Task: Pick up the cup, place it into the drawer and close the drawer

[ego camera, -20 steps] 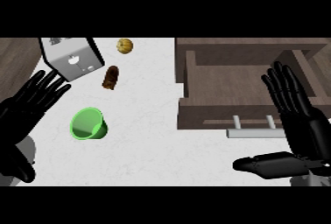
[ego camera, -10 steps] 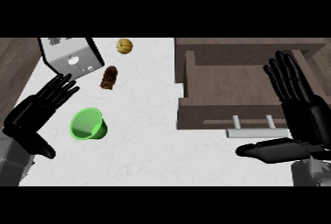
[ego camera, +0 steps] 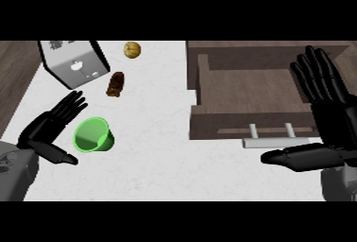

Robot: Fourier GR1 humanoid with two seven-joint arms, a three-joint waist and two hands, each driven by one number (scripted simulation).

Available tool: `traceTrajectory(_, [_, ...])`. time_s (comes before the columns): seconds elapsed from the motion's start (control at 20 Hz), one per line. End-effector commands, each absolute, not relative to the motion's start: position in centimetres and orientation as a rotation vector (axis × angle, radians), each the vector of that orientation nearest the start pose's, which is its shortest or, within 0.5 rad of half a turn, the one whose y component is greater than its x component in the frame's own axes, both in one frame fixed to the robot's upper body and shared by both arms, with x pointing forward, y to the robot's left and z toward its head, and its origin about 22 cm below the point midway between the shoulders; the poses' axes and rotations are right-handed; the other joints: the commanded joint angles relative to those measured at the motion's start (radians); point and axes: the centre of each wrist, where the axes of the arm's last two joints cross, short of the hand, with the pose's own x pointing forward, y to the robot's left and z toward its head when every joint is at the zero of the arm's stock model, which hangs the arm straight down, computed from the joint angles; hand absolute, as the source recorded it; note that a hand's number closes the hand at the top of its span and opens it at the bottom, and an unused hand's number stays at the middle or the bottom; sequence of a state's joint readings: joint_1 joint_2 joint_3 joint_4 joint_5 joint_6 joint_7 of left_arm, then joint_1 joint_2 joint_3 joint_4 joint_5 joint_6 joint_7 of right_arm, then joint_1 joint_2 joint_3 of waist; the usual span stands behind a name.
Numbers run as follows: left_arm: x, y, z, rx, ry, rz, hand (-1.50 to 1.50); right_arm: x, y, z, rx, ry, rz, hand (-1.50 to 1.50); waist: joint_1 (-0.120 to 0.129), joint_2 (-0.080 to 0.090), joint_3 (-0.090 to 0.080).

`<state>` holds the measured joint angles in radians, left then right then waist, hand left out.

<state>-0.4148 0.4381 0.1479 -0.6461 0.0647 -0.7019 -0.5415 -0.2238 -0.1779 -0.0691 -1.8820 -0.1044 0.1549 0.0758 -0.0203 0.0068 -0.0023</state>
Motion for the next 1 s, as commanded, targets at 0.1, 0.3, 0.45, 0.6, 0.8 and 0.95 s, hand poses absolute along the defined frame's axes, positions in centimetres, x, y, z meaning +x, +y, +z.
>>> traceTrajectory(0.1, [30.1, 38.3, -7.2, -0.437, -1.548, -0.319, -1.50, 25.8, -23.5, 15.1, 0.082, -1.993, 0.305, -1.50, -0.005, 0.000, -0.001])
traceTrajectory(0.3, [30.3, 39.0, -7.0, -0.401, -1.567, -0.330, -1.50, 26.7, -23.5, 14.6, 0.064, -2.024, 0.265, -1.50, -0.009, 0.005, -0.002])
traceTrajectory(0.45, [28.5, 37.9, -9.4, -0.407, -1.597, -0.322, -1.50, 27.6, -24.4, 14.9, 0.094, -2.030, 0.273, -1.50, -0.018, 0.014, -0.005])
traceTrajectory(0.6, [30.0, 36.7, -9.0, -0.399, -1.588, -0.328, -1.50, 27.4, -25.5, 15.1, 0.101, -2.024, 0.279, -1.50, -0.022, 0.010, -0.003])
traceTrajectory(0.8, [28.6, 36.3, -10.5, -0.422, -1.622, -0.307, -1.50, 27.5, -24.4, 15.1, 0.113, -2.027, 0.281, -1.50, -0.021, 0.012, -0.005])
traceTrajectory(0.95, [29.2, 36.4, -10.0, -0.432, -1.624, -0.310, -1.50, 27.5, -25.5, 13.8, 0.092, -2.007, 0.298, -1.50, -0.025, 0.013, -0.004])
